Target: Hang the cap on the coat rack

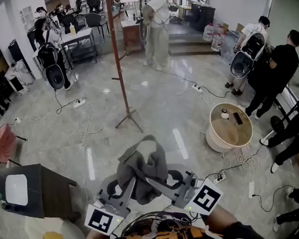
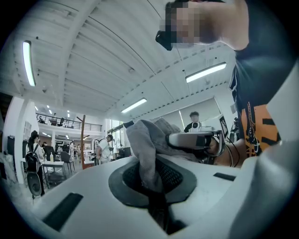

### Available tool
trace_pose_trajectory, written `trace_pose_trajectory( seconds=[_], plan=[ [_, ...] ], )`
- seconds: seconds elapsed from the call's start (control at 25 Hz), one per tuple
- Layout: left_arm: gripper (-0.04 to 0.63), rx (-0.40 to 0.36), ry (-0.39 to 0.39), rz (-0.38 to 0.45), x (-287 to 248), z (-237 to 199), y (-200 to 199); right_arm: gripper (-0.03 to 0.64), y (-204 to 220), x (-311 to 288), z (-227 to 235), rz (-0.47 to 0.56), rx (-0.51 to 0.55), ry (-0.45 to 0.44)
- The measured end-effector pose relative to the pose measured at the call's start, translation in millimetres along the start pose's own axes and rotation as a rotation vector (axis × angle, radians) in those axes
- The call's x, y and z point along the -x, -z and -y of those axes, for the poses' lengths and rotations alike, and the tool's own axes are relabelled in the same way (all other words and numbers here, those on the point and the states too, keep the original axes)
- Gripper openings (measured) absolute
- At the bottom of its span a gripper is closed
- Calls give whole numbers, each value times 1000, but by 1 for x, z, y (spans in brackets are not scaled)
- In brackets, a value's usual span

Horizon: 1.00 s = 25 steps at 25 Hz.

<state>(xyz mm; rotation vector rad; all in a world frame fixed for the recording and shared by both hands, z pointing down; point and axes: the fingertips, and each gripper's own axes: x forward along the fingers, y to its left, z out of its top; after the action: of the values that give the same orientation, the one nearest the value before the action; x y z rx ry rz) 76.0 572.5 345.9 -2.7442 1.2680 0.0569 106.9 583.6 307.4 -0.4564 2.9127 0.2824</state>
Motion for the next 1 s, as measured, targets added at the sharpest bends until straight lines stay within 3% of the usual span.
trace_pose_trajectory(
  seconds=[0.36,0.64,1.0],
  plan=[
    [40,-22,-9,-11,-28,35,-9,51,-18,42,14,49,-65,-25],
    [38,-25,-67,-23,-47,65,-7,51,-19,76,24,32,-82,-73],
    [40,-12,-105,-60,-65,50,8,51,0,69,48,24,-109,-103]
  ],
)
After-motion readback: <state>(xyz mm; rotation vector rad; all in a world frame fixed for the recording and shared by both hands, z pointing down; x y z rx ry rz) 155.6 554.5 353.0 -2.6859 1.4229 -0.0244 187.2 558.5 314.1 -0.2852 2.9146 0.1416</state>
